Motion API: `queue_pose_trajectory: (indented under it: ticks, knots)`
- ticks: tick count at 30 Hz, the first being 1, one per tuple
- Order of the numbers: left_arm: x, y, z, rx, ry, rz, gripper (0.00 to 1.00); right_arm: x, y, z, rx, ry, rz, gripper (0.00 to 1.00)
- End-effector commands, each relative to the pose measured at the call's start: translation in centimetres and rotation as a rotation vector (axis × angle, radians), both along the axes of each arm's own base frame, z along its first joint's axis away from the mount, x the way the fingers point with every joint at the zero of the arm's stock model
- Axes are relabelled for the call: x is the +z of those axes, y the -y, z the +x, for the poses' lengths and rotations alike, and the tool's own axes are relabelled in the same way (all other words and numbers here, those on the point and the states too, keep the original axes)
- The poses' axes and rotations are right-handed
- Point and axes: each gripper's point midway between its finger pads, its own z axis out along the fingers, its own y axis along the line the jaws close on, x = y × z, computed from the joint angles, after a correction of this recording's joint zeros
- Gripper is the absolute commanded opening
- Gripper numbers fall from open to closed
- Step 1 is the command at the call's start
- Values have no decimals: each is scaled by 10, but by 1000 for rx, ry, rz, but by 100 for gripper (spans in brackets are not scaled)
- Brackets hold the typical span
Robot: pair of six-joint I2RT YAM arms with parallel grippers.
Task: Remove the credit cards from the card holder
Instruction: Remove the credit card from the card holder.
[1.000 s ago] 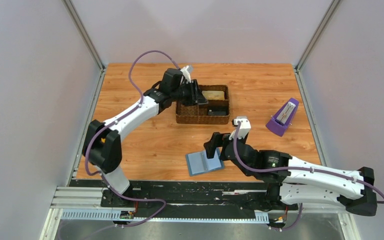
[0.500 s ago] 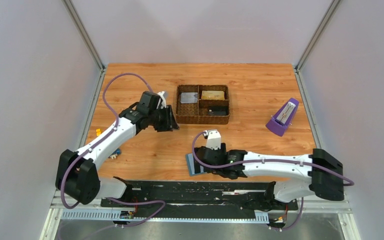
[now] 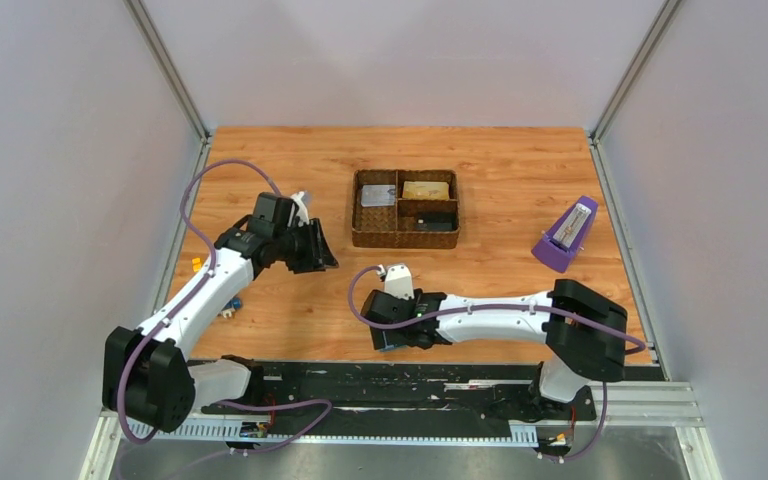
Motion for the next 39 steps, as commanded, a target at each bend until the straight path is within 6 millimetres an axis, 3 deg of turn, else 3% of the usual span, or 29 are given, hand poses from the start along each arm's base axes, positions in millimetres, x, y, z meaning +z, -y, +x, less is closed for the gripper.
queue_pose_trajectory:
  ticks: [1, 13, 24, 33, 39]
  knots:
    - [0, -2, -9, -26, 7, -13, 46, 4, -16, 7, 22, 0, 27, 72]
    - [-6, 5, -13, -39, -22, -61, 45, -14, -9, 9, 12, -30, -22, 56]
    - [-20, 21, -19, -66, -78, -158, 44, 3, -16, 17, -7, -22, 109, 37]
    - [-30, 37, -29, -95, -131, -272, 42, 18, -18, 22, -18, -31, 264, 30]
    - [-35, 46, -33, -120, -150, -311, 42, 22, -17, 23, -10, -21, 305, 18]
